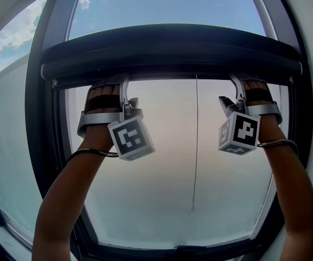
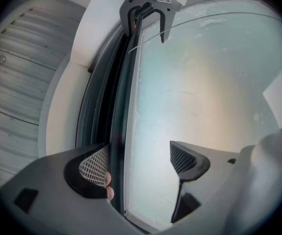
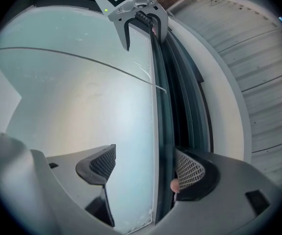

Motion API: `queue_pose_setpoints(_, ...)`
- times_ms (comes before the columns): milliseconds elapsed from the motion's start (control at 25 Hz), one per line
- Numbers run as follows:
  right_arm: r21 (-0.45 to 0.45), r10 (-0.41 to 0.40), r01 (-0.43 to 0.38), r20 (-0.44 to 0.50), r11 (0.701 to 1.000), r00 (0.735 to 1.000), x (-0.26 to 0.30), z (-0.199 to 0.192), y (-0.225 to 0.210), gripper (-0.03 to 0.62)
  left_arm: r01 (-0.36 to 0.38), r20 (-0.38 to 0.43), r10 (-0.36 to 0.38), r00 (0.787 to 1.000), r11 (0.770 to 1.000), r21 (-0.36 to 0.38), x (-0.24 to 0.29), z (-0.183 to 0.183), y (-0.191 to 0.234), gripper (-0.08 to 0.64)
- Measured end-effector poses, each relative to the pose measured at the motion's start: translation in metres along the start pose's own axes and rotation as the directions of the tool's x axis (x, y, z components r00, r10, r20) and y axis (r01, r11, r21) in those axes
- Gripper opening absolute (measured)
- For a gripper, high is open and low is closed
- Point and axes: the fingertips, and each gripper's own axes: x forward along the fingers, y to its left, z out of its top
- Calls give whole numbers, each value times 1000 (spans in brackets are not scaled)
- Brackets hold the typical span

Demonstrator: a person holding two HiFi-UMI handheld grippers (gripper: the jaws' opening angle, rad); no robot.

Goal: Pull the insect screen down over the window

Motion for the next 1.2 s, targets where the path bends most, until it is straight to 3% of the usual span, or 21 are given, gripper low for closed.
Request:
queue_pose_setpoints(280, 12, 96, -96, -26, 995, 995, -5, 2, 10, 347, 61, -9, -60, 998, 998, 11, -8, -2, -6, 367)
queue_pose_setpoints(560, -2, 127, -128, -33, 992, 991, -15, -3, 21, 347, 99, 7, -99, 995, 995, 22, -18, 2, -14, 367)
queue_pose_setpoints(800, 3, 129, -129, -47, 992, 990, -25, 0, 33, 347, 113, 26, -113, 993, 994, 5, -30, 1, -27, 367)
queue_pose_setpoints(1200, 5, 202, -203, -98, 979, 974, -48, 3, 60, 347, 169, 75, -165, 984, 984, -60, -54, 2, -55, 367)
